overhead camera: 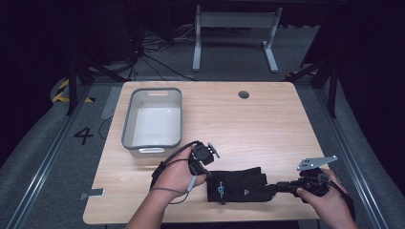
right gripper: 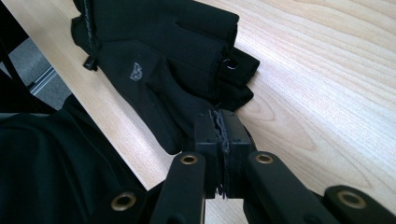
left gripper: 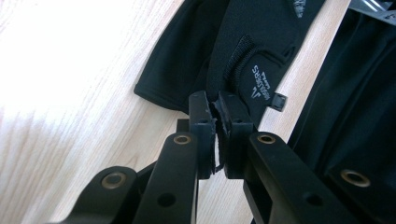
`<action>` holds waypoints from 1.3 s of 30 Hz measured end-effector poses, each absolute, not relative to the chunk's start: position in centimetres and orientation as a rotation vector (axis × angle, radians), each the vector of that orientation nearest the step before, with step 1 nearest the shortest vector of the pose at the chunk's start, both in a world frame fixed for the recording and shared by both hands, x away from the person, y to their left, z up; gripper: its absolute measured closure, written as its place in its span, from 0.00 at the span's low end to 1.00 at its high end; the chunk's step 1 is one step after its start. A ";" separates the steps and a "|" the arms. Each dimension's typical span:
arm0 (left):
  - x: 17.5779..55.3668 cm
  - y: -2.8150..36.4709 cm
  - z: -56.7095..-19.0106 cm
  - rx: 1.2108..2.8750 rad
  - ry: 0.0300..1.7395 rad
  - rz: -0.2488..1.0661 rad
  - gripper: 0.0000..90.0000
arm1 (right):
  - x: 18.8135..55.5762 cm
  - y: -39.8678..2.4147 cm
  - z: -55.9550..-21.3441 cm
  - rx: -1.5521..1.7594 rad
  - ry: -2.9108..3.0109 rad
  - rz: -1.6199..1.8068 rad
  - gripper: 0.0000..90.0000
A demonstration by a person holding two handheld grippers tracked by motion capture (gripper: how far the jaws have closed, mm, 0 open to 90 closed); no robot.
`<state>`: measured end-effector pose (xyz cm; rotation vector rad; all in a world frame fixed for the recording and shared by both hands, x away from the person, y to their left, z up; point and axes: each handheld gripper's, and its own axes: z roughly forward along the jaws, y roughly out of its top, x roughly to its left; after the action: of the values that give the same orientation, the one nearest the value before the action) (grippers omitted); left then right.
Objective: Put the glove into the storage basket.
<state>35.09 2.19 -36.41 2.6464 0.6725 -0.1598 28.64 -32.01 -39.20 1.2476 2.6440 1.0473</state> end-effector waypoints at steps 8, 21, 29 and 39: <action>35.9 1.7 -37.1 2.660 0.704 -0.150 0.95 | 28.7 -32.0 -39.6 1.261 2.647 1.008 0.98; 37.5 0.8 -39.3 2.680 0.759 -0.137 0.90 | 29.4 -31.6 -41.3 1.279 2.647 0.907 0.94; 37.4 1.0 -38.5 2.603 0.789 -0.006 0.74 | 29.7 -32.4 -40.7 1.195 2.538 0.911 0.82; 36.3 -0.1 -37.2 2.540 0.696 0.002 0.72 | 30.4 -33.1 -41.0 1.203 2.526 0.937 0.79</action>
<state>36.33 -0.12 -37.23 2.5402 0.6961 0.0017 30.44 -33.13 -40.97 1.2033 2.5262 0.9369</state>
